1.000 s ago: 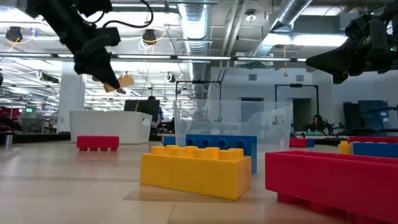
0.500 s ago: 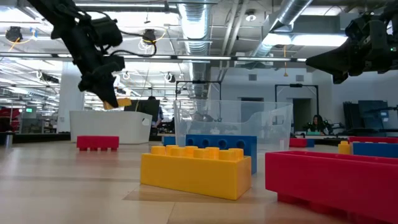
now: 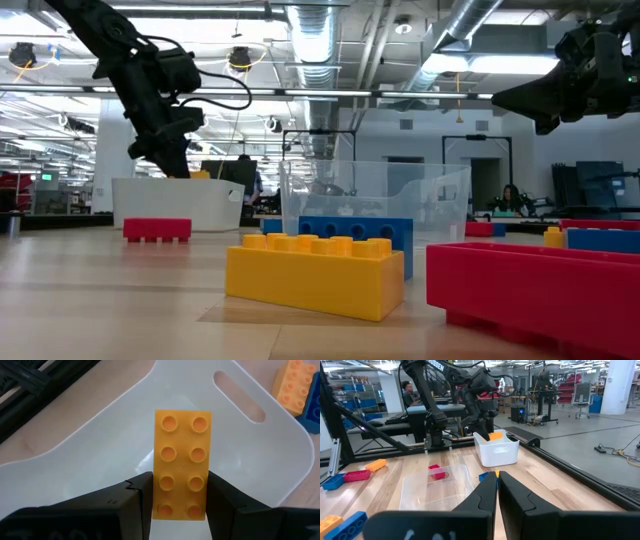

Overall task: Sort & place blocks by color
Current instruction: Put the yellow game piece into the white bin

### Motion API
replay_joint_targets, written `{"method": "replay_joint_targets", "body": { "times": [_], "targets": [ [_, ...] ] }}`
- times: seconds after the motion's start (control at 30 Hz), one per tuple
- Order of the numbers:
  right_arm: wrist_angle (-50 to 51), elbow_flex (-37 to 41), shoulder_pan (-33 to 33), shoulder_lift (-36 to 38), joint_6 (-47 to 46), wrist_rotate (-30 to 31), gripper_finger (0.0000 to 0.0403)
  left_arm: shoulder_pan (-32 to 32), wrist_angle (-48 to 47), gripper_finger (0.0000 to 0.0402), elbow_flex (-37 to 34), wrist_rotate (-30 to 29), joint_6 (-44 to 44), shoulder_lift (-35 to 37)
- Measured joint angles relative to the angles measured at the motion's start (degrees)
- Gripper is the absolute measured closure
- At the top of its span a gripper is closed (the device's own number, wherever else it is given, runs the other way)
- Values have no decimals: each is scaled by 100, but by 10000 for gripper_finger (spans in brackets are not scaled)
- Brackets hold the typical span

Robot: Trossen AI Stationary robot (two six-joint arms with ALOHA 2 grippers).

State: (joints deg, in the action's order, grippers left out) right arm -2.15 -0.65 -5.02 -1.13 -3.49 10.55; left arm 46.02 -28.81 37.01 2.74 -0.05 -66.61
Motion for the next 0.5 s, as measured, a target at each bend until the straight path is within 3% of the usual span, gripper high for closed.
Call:
{"method": "replay_joint_targets", "body": {
  "times": [0.13, 0.33, 0.5],
  "targets": [
    [0, 0, 0, 0, -1, 0, 360, -2, -15, 295, 2, 62, 4, 0],
    [0, -2, 0, 2, 0, 0, 360, -4, -39, 256, 2, 157, 6, 0],
    [0, -1, 0, 1, 1, 0, 360, -4, -40, 254, 2, 157, 6, 0]
  ]
}}
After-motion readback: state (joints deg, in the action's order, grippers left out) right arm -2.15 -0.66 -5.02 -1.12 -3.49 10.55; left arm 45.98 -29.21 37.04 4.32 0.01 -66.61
